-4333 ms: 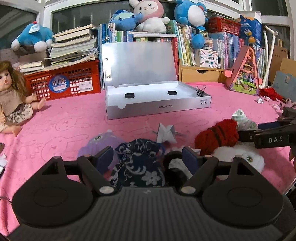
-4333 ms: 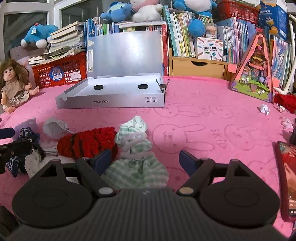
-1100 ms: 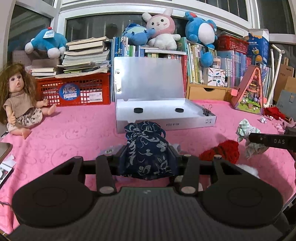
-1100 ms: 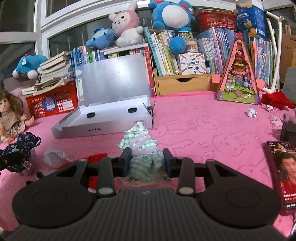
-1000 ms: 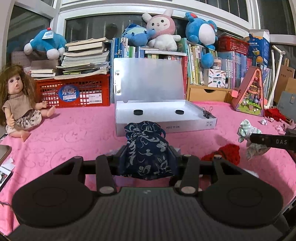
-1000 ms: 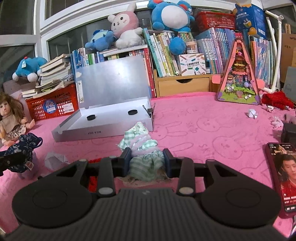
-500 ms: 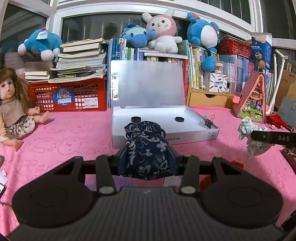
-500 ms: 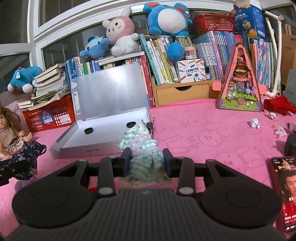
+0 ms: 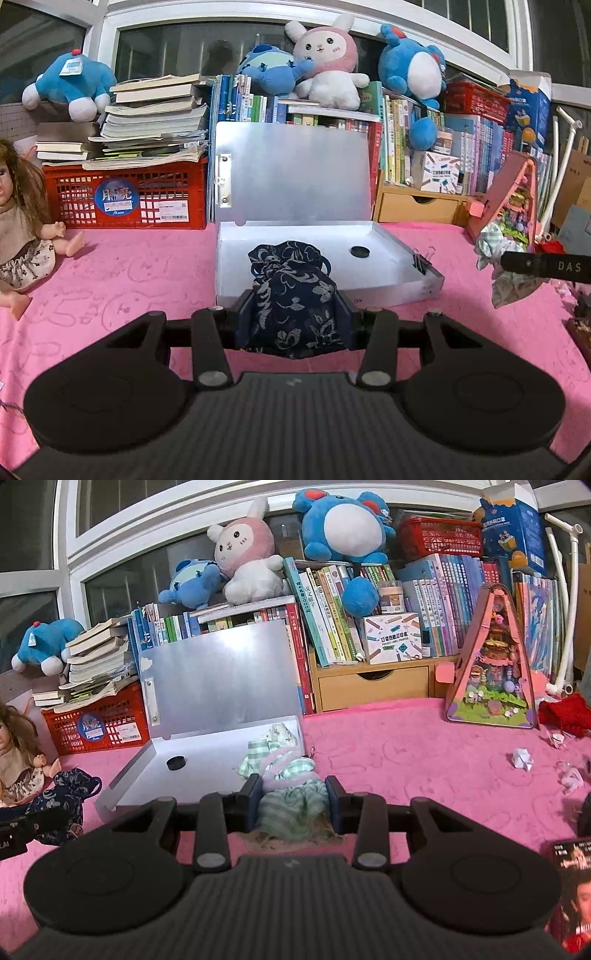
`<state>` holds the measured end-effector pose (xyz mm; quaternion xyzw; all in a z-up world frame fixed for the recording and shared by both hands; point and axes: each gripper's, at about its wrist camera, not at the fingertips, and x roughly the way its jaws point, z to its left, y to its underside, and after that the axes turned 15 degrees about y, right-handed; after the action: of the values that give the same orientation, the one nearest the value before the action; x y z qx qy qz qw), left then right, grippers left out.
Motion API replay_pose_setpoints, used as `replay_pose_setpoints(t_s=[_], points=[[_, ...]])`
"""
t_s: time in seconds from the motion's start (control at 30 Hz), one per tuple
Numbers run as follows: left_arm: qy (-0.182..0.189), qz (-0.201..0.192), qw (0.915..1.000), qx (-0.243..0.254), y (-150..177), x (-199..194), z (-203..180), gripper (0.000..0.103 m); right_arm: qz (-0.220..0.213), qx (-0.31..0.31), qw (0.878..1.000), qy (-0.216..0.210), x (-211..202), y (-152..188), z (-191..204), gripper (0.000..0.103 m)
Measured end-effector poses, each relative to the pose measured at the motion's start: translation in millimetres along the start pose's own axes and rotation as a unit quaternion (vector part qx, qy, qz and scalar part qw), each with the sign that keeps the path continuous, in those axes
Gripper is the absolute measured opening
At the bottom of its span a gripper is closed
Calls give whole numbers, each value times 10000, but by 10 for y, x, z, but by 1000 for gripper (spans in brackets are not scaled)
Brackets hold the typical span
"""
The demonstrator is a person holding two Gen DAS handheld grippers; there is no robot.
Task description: Organize objects
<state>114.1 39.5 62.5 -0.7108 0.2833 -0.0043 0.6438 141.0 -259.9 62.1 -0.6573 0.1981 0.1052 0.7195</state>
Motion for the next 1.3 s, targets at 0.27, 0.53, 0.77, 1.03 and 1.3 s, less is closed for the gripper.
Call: replay_pose_setpoints(t_s=[0.27, 0.53, 0.77, 1.03, 1.3], points=[[-106, 6, 9999, -12, -165, 204, 98, 51, 161, 40, 9998, -66, 205, -123, 33, 41], [-197, 44, 9997, -99, -298, 504, 231, 51, 331, -25, 9993, -146, 480, -247, 143, 41], [-271, 209, 9992, -200, -374, 807, 376, 51, 563, 89, 9982, -197, 752, -415, 183, 41], [-354, 347, 9985, -211, -535, 1143, 459, 51, 737, 8, 9972, -146, 1022, -487, 353, 41], [-403, 537, 9971, -372, -550, 1399, 570, 51, 985, 102, 9948, -248, 1255, -522, 451, 41]])
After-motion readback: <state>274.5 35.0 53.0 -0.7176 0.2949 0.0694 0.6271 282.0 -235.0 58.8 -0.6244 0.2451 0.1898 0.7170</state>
